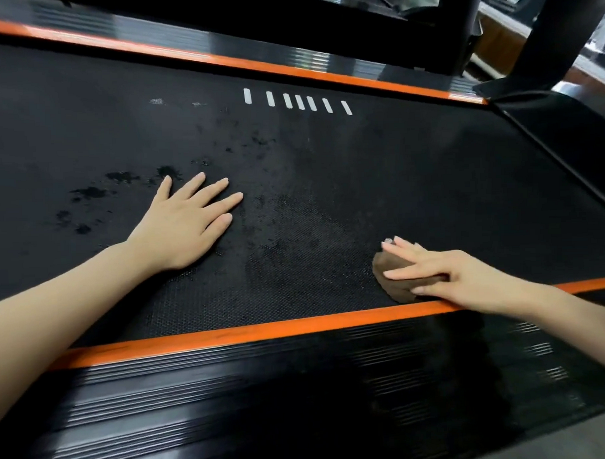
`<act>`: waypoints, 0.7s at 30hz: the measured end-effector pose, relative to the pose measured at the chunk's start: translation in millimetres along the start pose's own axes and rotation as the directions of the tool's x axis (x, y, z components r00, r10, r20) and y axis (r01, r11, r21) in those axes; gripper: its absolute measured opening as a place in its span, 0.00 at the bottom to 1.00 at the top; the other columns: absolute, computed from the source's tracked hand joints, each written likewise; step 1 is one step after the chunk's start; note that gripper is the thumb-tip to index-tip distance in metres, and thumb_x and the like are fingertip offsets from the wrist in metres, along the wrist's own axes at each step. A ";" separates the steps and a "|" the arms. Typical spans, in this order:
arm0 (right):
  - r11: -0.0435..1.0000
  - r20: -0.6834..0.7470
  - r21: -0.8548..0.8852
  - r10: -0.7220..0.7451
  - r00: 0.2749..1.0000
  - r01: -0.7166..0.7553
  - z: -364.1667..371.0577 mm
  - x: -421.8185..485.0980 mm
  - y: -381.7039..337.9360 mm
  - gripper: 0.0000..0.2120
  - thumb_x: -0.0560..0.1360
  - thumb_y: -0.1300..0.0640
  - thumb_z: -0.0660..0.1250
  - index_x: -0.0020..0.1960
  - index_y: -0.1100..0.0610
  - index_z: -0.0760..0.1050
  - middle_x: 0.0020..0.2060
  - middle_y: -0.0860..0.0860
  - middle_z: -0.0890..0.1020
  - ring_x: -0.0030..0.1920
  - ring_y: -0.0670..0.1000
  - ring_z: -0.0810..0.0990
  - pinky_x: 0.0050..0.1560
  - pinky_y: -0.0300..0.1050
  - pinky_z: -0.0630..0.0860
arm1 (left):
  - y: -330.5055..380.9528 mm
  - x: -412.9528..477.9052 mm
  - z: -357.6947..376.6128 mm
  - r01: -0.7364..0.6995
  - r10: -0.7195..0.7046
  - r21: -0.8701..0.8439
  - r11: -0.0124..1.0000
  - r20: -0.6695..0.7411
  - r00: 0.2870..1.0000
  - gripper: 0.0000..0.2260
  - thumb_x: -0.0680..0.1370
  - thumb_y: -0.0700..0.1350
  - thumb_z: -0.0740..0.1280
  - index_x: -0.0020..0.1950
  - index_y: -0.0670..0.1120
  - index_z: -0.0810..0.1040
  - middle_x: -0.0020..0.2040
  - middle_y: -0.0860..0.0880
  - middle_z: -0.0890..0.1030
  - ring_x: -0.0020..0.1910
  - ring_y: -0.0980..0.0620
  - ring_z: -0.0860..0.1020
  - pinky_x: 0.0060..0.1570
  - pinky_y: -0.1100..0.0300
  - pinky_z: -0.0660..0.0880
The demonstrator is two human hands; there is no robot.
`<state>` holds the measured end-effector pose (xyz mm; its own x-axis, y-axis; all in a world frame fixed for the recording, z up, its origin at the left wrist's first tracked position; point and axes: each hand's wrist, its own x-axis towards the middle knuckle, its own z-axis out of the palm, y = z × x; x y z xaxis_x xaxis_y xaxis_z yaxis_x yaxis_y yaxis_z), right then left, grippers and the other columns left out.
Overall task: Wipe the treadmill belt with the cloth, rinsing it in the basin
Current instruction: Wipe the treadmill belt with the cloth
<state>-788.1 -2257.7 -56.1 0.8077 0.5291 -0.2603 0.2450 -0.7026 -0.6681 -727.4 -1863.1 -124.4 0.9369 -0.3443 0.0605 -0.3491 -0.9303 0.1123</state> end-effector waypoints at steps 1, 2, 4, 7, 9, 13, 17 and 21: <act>0.999 0.000 -0.012 -0.051 0.999 0.051 10.1 10.5 -8.5 0.27 0.74 0.68 0.67 0.61 0.39 0.75 0.71 0.36 0.63 0.74 0.38 0.53 0.75 0.44 0.48 | 0.4 0.3 -0.2 0.002 -0.002 0.003 1.000 0.002 1.000 0.34 0.72 0.64 0.30 0.76 0.60 0.53 0.78 0.55 0.53 0.77 0.49 0.48 0.73 0.42 0.44; 0.992 0.015 -0.033 -0.118 0.993 0.118 23.4 25.7 -19.1 0.25 0.74 0.68 0.67 0.63 0.43 0.75 0.72 0.40 0.63 0.74 0.39 0.53 0.75 0.44 0.47 | 0.2 0.9 -0.5 0.002 -0.002 0.003 1.000 0.002 1.000 0.34 0.72 0.64 0.30 0.76 0.60 0.53 0.78 0.55 0.53 0.77 0.49 0.47 0.73 0.42 0.44; 0.958 0.054 -0.090 -0.267 0.962 0.271 53.4 64.1 -45.8 0.22 0.74 0.66 0.67 0.65 0.50 0.74 0.73 0.46 0.62 0.75 0.43 0.53 0.76 0.43 0.45 | -1.1 1.5 -2.6 -0.003 0.003 -0.013 1.000 -0.006 1.000 0.34 0.72 0.64 0.31 0.76 0.60 0.53 0.78 0.55 0.53 0.77 0.50 0.47 0.73 0.43 0.43; 0.908 0.096 -0.085 -0.403 0.910 0.410 77.3 112.6 -73.1 0.21 0.75 0.65 0.66 0.66 0.52 0.73 0.72 0.46 0.63 0.75 0.44 0.54 0.76 0.43 0.44 | -4.1 0.6 -8.4 0.017 -0.022 -0.126 0.992 -0.037 0.999 0.36 0.71 0.65 0.35 0.76 0.54 0.57 0.77 0.53 0.56 0.77 0.50 0.50 0.73 0.45 0.45; 0.905 0.131 -0.061 -0.411 0.902 0.421 70.5 131.5 -71.6 0.21 0.76 0.65 0.66 0.66 0.51 0.72 0.71 0.44 0.62 0.74 0.43 0.56 0.75 0.44 0.44 | -9.5 -2.5 -15.2 0.086 -0.102 -0.189 0.978 -0.073 0.992 0.37 0.72 0.66 0.38 0.76 0.51 0.60 0.77 0.50 0.58 0.77 0.48 0.51 0.72 0.44 0.47; 0.955 -0.118 -0.169 -0.266 0.957 0.244 24.8 184.6 -48.5 0.22 0.77 0.63 0.64 0.67 0.47 0.70 0.73 0.48 0.62 0.74 0.47 0.59 0.75 0.52 0.45 | -24.8 -15.4 -25.4 0.287 -0.293 -0.113 0.951 -0.038 0.955 0.25 0.82 0.58 0.46 0.77 0.50 0.58 0.78 0.48 0.55 0.77 0.43 0.49 0.72 0.43 0.45; 0.972 -0.326 -0.228 -0.127 0.937 0.053 10.4 234.5 -50.0 0.17 0.79 0.58 0.62 0.67 0.46 0.72 0.74 0.48 0.63 0.73 0.53 0.61 0.74 0.53 0.51 | -27.0 -25.4 -25.5 0.343 -0.342 -0.054 0.938 0.020 0.939 0.24 0.82 0.56 0.48 0.77 0.52 0.55 0.78 0.49 0.52 0.77 0.42 0.48 0.73 0.44 0.45; 0.934 -0.211 -0.257 -0.304 0.929 0.247 54.6 174.9 -61.3 0.18 0.78 0.58 0.63 0.67 0.49 0.72 0.73 0.50 0.64 0.74 0.51 0.58 0.76 0.52 0.48 | -21.9 -21.2 -23.7 0.359 -0.359 -0.011 0.933 0.025 0.933 0.25 0.82 0.59 0.45 0.77 0.52 0.55 0.78 0.50 0.52 0.77 0.43 0.48 0.73 0.44 0.45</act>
<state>-691.1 -2096.0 -98.7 0.7892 0.6045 0.1087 0.5663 -0.6478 -0.5095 -740.1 -1832.4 -104.7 0.9999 0.0092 -0.0088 0.0103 -0.9904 0.1378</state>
